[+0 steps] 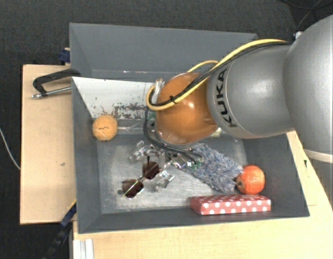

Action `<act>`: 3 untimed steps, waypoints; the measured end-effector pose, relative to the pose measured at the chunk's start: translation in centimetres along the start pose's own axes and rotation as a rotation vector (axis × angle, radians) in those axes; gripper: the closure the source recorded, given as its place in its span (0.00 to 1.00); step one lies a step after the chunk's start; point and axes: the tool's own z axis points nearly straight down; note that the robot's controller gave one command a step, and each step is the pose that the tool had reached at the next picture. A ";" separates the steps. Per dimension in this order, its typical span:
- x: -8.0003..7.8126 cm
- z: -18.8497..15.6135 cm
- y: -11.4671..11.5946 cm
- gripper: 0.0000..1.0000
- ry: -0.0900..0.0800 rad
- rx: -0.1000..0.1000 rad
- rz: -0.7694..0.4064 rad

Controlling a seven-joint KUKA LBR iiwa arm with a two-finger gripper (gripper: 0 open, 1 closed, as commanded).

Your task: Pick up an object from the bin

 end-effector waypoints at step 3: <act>0.0 1.2 1.6 1.00 -0.001 0.000 -0.203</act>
Offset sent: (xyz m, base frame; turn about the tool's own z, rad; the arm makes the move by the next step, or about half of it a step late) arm 0.0000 0.0000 0.0000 0.0000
